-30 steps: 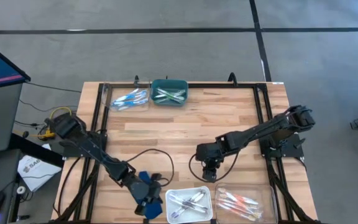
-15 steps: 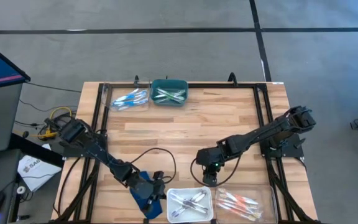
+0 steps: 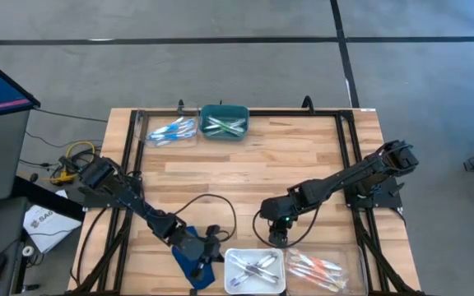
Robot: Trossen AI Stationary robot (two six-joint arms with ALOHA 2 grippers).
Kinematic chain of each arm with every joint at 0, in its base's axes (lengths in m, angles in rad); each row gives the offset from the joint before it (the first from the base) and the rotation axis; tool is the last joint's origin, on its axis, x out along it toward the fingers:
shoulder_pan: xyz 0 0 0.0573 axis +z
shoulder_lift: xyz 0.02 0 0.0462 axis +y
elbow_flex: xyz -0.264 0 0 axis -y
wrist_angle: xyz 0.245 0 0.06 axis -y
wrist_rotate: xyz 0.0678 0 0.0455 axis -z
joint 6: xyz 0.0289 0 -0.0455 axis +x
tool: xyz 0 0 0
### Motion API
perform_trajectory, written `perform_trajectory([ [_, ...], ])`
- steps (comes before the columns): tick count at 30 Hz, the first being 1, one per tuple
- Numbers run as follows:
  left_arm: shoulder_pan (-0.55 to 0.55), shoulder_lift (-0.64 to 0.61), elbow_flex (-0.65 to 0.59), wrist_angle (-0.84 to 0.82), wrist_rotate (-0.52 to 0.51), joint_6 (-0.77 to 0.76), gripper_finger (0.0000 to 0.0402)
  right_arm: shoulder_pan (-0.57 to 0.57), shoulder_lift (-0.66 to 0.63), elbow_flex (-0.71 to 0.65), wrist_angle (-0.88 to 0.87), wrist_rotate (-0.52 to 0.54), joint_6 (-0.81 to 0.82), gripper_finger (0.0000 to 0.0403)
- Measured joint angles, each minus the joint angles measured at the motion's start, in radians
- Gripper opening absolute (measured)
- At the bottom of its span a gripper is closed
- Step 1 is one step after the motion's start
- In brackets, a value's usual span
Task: Pick & Place Toothbrushes
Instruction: Adjust the white bin
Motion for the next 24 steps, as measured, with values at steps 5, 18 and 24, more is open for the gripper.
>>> perform_trajectory([
  [5,0.012,0.000,0.000,0.004,0.000,0.007,0.0000,0.000,0.000,0.000,0.000,0.000,-0.004,0.0118],
  [18,-0.002,-0.006,0.000,-0.009,-0.003,0.005,0.0000,0.000,-0.023,0.000,0.003,0.003,-0.037,0.0118],
  [24,-0.003,-0.006,0.000,-0.011,-0.003,-0.003,0.0000,0.000,-0.102,0.000,0.003,0.068,-0.096,0.0118],
])
